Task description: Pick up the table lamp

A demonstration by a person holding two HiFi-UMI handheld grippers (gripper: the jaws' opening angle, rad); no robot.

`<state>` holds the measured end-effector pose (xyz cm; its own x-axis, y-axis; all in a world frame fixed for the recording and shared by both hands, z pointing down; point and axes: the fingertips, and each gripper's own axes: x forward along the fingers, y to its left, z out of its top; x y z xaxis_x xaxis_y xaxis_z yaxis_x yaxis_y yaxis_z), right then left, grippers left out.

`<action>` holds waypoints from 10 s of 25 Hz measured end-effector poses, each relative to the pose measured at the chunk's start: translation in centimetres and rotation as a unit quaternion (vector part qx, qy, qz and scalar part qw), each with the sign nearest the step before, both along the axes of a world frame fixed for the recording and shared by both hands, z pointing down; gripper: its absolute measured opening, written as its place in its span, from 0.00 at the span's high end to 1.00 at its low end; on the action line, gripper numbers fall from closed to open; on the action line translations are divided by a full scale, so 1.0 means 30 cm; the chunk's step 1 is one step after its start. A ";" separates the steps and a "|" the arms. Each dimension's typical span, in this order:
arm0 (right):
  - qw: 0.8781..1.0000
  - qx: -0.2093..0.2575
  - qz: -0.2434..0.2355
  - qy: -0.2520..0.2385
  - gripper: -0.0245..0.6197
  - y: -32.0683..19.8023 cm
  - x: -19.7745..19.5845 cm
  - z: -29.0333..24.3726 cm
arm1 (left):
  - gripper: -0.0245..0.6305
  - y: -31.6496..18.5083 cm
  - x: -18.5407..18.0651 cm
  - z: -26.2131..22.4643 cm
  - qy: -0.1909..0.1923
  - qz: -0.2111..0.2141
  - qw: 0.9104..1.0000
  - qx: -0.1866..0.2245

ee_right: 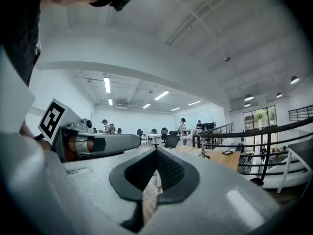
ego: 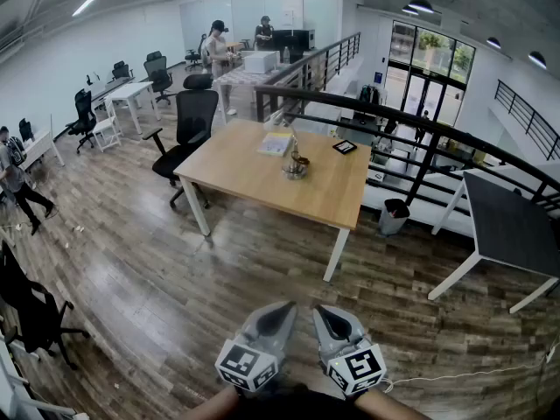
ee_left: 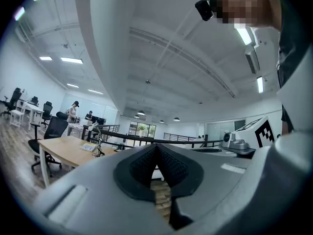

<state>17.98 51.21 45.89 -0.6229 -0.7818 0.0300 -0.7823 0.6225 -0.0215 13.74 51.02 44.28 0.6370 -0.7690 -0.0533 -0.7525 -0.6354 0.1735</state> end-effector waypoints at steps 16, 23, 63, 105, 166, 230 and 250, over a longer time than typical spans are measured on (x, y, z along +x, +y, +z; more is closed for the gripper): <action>1.000 0.006 0.002 0.001 0.96 -0.150 -0.095 0.027 | 0.96 -0.145 -0.071 0.063 0.003 0.007 1.000 -0.014; 1.000 0.012 0.002 0.003 0.96 -0.389 -0.235 0.030 | 0.96 -0.396 -0.203 0.068 0.009 0.011 1.000 -0.009; 1.000 0.004 -0.024 -0.019 0.96 -1.478 -0.471 -0.009 | 0.96 -1.480 -0.433 0.037 -0.001 -0.003 1.000 0.010; 0.989 -0.006 0.148 0.002 0.94 -2.523 -0.455 -0.013 | 0.96 -2.553 -0.515 -0.015 0.005 0.146 0.989 0.005; 0.993 -0.053 -0.025 0.106 0.68 -3.033 -0.367 0.358 | 0.96 -3.016 -0.618 0.126 -0.045 -0.053 0.993 -0.095; 0.980 -0.008 0.188 0.058 0.88 -2.782 -0.396 -0.166 | 0.96 -2.802 -0.759 -0.161 0.023 0.110 0.993 0.036; 0.978 -0.018 0.199 0.064 0.88 -2.782 -0.401 -0.140 | 0.96 -2.794 -0.787 -0.157 0.027 0.111 0.993 0.039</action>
